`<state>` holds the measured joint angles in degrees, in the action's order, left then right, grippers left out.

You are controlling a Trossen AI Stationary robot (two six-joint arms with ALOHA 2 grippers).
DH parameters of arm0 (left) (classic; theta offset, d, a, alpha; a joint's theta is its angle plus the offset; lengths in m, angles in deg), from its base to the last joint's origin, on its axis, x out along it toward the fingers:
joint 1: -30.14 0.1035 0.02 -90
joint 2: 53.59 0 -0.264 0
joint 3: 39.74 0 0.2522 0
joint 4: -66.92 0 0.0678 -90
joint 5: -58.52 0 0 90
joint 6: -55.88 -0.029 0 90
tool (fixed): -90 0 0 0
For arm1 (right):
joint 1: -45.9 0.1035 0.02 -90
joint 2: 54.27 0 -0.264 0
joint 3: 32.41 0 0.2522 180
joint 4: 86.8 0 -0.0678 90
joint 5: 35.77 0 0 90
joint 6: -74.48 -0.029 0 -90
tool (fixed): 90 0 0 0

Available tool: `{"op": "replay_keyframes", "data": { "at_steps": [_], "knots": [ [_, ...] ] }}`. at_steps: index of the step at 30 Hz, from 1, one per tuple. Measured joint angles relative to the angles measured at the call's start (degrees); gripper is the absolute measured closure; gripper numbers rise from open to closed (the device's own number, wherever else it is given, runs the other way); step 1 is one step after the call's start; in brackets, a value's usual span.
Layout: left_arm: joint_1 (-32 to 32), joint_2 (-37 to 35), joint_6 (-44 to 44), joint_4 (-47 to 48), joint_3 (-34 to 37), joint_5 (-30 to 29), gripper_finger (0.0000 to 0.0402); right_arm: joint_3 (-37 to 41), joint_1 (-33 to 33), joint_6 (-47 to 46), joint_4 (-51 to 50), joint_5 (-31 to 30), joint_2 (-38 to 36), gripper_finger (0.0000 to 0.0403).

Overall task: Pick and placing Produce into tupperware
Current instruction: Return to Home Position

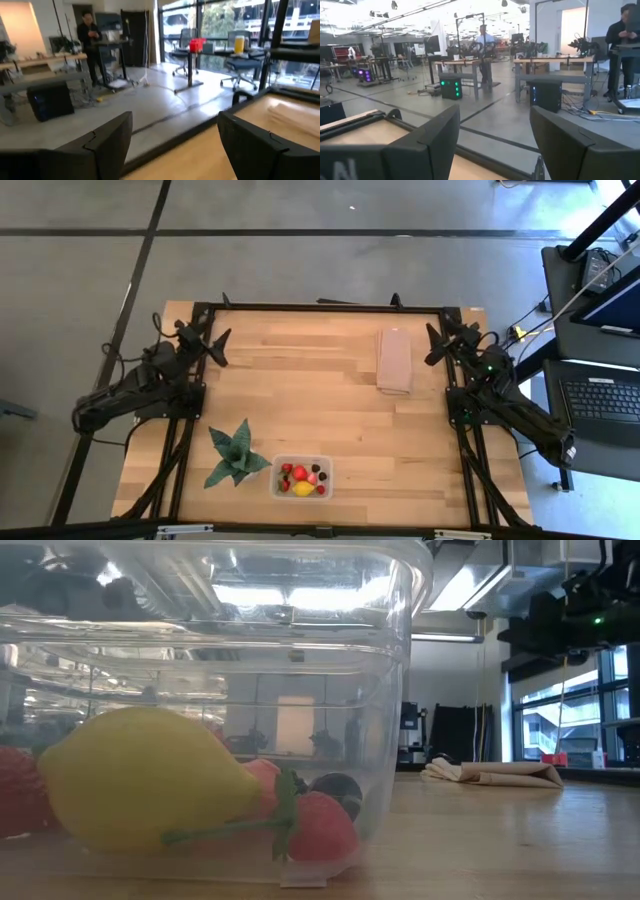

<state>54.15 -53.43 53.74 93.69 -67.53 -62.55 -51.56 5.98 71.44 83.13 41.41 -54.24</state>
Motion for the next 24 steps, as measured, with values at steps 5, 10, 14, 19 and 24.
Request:
{"op": "replay_keyframes", "data": {
  "at_steps": [5,10,14,19,24],
  "knots": [
    [0.04,-0.02,3.10,-5.18,5.21,0.10,0.0117,1.06,0.02,-1.10,2.59,0.50,0.01,0.0160],
    [0.04,-0.02,2.76,-10.21,9.29,0.17,0.0117,3.18,0.02,-2.15,5.87,0.93,0.01,0.0160],
    [0.04,-0.01,4.70,-10.13,11.19,0.11,0.0117,5.03,0.04,-3.98,7.26,1.03,0.11,0.0160],
    [0.02,0.00,5.05,-10.64,11.45,-0.30,0.0117,5.01,0.04,-2.94,7.26,1.03,0.05,0.0160],
    [0.04,-0.02,5.02,-10.63,11.45,-2.66,0.0117,5.01,0.04,-2.87,5.55,1.01,0.05,0.0160]
  ]
}}
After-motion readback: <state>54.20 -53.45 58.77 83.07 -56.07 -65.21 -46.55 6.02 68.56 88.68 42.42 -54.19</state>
